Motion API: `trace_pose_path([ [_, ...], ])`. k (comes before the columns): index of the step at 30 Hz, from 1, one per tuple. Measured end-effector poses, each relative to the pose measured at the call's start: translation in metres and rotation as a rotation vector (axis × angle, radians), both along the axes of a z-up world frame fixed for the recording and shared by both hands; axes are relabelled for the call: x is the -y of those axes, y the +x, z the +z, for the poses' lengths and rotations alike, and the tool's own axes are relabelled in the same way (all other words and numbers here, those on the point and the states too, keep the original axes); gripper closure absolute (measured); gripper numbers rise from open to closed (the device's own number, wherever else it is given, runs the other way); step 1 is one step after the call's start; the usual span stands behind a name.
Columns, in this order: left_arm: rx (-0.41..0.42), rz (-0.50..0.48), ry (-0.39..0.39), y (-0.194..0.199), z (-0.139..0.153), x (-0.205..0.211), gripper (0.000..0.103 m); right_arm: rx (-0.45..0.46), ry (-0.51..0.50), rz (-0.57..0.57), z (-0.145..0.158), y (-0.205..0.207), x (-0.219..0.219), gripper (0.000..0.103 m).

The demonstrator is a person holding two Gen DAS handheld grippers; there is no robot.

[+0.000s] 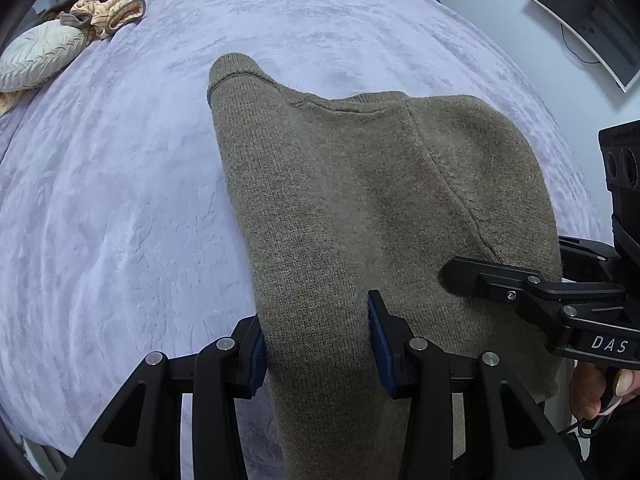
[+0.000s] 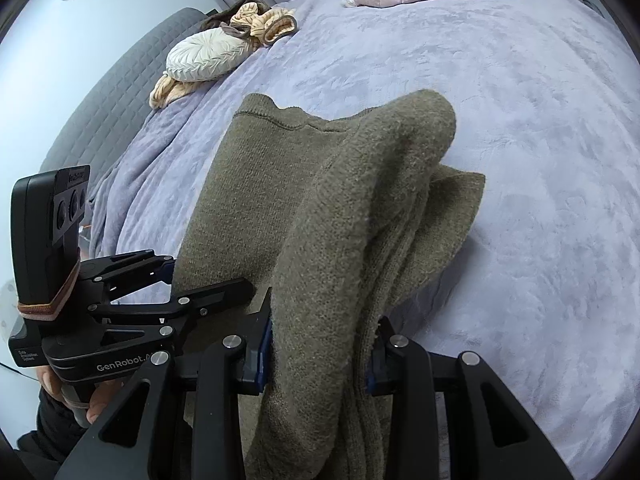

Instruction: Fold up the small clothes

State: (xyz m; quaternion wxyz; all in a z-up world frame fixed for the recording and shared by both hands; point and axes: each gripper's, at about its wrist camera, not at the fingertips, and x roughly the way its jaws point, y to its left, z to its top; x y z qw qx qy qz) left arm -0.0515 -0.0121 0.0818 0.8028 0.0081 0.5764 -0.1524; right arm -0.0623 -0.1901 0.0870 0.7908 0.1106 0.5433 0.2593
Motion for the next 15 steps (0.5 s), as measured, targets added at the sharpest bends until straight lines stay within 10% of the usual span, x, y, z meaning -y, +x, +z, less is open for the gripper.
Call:
trace_pose_path([
  [15, -0.001, 0.016, -0.036, 0.001, -0.026, -0.008, 0.045, -0.041, 0.048, -0.014, -0.036, 0.01, 0.015, 0.066],
])
